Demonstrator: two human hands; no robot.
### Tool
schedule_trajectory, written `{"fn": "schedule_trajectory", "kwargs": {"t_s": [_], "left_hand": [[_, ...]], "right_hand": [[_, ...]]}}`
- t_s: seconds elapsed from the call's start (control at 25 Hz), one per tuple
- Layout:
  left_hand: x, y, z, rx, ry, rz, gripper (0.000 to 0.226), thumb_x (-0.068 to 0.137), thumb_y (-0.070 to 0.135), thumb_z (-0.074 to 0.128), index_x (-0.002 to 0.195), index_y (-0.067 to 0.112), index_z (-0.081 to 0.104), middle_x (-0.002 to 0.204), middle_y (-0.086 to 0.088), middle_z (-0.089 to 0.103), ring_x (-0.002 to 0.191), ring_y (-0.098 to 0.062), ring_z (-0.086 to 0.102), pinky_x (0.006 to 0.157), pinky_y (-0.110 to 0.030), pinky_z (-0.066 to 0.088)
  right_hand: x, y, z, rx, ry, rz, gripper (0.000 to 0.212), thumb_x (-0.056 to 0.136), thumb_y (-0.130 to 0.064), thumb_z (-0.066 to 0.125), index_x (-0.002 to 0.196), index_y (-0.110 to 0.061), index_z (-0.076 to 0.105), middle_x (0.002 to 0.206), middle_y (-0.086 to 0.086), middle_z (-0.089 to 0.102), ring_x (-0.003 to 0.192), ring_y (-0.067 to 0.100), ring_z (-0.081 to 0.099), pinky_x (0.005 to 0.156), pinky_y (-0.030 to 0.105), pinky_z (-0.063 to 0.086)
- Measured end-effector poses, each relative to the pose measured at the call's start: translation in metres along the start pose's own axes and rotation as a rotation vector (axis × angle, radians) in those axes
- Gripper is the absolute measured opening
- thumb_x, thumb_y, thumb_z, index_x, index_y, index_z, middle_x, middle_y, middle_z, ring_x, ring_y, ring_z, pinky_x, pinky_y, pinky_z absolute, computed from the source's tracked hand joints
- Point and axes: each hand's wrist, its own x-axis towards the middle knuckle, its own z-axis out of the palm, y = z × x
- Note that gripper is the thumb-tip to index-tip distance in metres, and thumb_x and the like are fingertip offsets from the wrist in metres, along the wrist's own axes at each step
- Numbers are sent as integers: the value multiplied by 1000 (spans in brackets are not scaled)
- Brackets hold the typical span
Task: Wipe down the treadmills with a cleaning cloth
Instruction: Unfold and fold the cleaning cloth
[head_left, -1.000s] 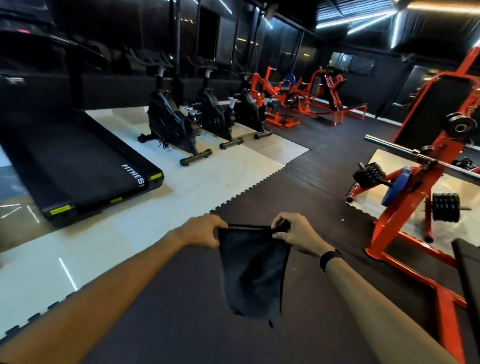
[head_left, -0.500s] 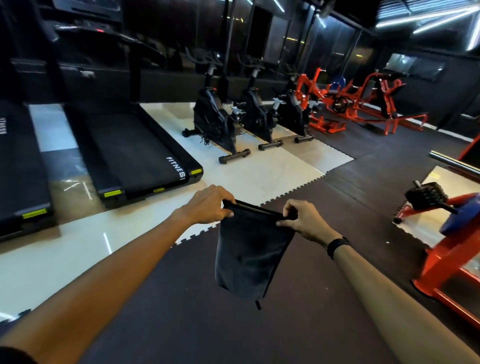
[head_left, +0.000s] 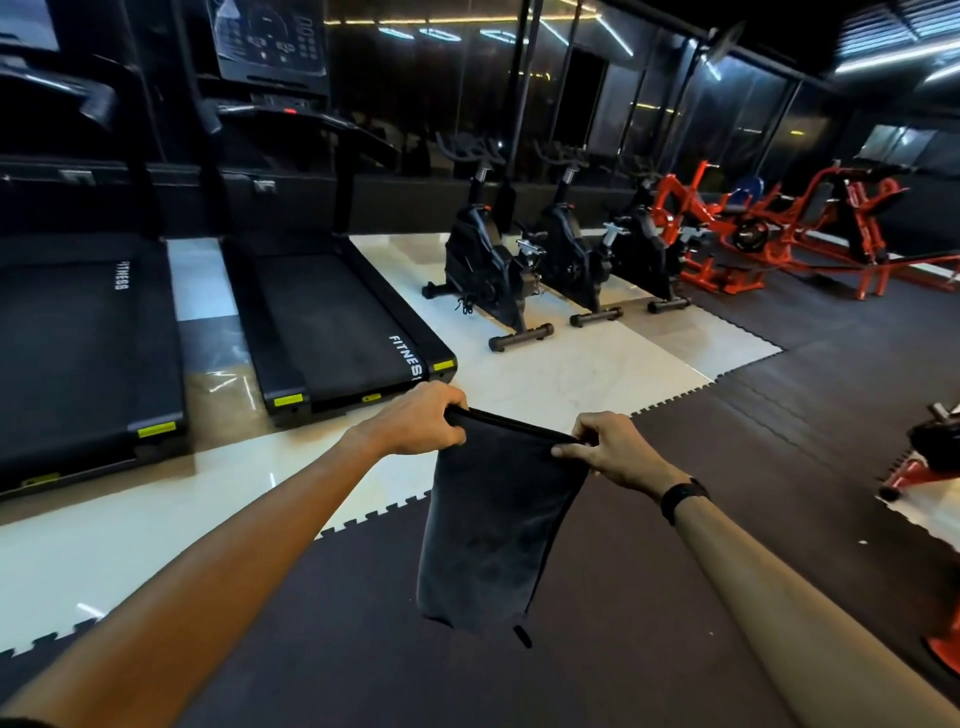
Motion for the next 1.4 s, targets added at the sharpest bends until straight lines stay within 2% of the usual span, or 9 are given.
{"fn": "schedule_trajectory", "kwargs": {"t_s": [0.24, 0.44, 0.52, 0.64, 0.8, 1.08, 1.2, 1.32, 1.4], "left_hand": [[3, 8, -4, -73, 58, -43, 21, 83, 12, 74, 83, 26, 58, 78, 10, 56, 73, -11, 56, 58, -20, 41], [5, 15, 16, -404, 165, -208, 23, 98, 2, 48, 102, 25, 48, 86, -1, 53, 70, -12, 50, 57, -24, 42], [9, 21, 20, -519, 238, -263, 28, 100, 3, 40, 108, 29, 46, 92, -1, 51, 79, -14, 48, 63, -26, 40], [19, 32, 17, -566, 345, -279, 37, 99, 0, 36, 102, 36, 46, 92, 3, 52, 80, -12, 48, 65, -27, 42], [25, 37, 19, -553, 426, -286, 24, 104, 11, 39, 115, 31, 49, 101, 11, 52, 92, -5, 52, 72, -23, 46], [46, 51, -38, -894, 541, -314, 13, 96, 11, 62, 106, 18, 67, 105, -5, 68, 100, -20, 63, 84, -34, 55], [46, 45, -53, -1033, 331, -272, 71, 80, 38, 82, 137, 8, 52, 125, -9, 66, 114, -24, 65, 99, -44, 54], [17, 27, -1, -865, 82, -385, 53, 72, 15, 88, 119, 4, 65, 109, -11, 75, 105, -29, 70, 96, -47, 55], [3, 24, 27, -861, 82, -406, 38, 70, 2, 86, 104, 11, 70, 94, -4, 78, 101, -29, 71, 89, -40, 58]], "right_hand": [[4, 3, -11, 231, -74, 118, 21, 87, -16, 78, 88, -8, 59, 79, 5, 64, 69, 15, 65, 65, 34, 60], [4, -4, 2, 503, 102, 176, 5, 102, -16, 58, 105, -15, 55, 72, 0, 61, 62, 13, 52, 52, 21, 44], [7, -10, 2, 583, 161, 171, 16, 102, -24, 58, 116, -18, 57, 92, 4, 65, 74, 14, 58, 60, 22, 48], [9, -15, 1, 579, 92, 81, 51, 85, -27, 79, 129, -10, 60, 120, 4, 68, 107, 16, 66, 89, 31, 56], [6, -15, 16, 502, 128, 51, 48, 78, -17, 86, 122, -6, 68, 117, 7, 73, 110, 22, 68, 94, 39, 56], [36, -53, -21, 1038, 232, 225, 26, 87, -7, 75, 110, 2, 69, 108, 18, 74, 91, 24, 73, 80, 35, 61], [50, -66, -38, 1203, 297, 227, 15, 87, -2, 74, 101, 2, 71, 94, 13, 76, 81, 21, 75, 66, 29, 60], [49, -58, -20, 1210, 302, 339, 28, 87, -2, 74, 111, 11, 67, 104, 21, 73, 90, 29, 71, 77, 37, 60], [42, -47, -2, 1174, 255, 469, 37, 87, -2, 75, 117, 14, 64, 113, 26, 69, 97, 33, 69, 84, 41, 58]]}}
